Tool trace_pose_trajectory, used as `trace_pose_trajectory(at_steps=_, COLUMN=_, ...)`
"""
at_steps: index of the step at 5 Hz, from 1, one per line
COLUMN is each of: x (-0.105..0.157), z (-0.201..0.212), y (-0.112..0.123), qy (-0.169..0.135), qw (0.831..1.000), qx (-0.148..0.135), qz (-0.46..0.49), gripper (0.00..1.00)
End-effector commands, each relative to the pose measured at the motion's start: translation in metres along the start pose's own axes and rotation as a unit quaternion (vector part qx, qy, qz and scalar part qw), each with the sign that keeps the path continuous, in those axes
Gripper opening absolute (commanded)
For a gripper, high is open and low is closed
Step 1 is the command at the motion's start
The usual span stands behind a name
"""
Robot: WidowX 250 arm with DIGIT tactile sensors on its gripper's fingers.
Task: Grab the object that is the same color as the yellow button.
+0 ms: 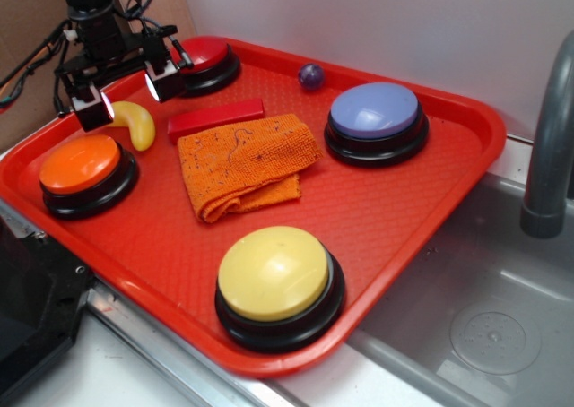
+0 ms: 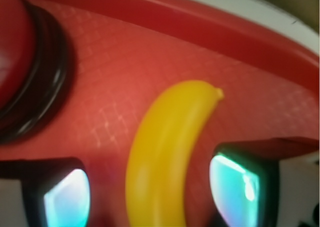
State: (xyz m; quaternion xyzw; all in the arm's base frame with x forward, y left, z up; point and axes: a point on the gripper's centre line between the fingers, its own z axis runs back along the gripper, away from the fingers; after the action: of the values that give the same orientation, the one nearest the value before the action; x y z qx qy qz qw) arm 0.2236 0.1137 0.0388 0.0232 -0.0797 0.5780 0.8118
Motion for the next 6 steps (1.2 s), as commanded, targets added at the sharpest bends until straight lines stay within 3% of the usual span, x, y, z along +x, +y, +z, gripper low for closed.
trace_pose_trajectory(at_steps=1, x=0.009, z=-0.017, y=0.011, qy=0.000, qw=1.000, qx=-0.026, qz=-0.003, gripper=1.00)
trace_pose_trajectory(at_steps=2, x=0.006, z=-0.017, y=0.011, qy=-0.004, qw=1.000, qx=-0.020, qz=-0.006, gripper=0.00)
trace_pose_trajectory(at_steps=3, x=0.004, z=-0.012, y=0.011, qy=0.005, qw=0.999, qx=-0.033, qz=-0.040, gripper=0.00)
trace_pose_trajectory(at_steps=4, x=0.004, z=0.013, y=0.002, qy=0.009, qw=0.986, qx=-0.050, qz=-0.162, gripper=0.00)
trace_pose_trajectory(at_steps=5, x=-0.018, z=0.056, y=-0.018, qy=0.008, qw=0.957, qx=-0.068, qz=-0.282, gripper=0.00)
trace_pose_trajectory(at_steps=6, x=-0.050, z=0.095, y=-0.036, qy=0.009, qw=0.913, qx=-0.069, qz=-0.401, gripper=0.00)
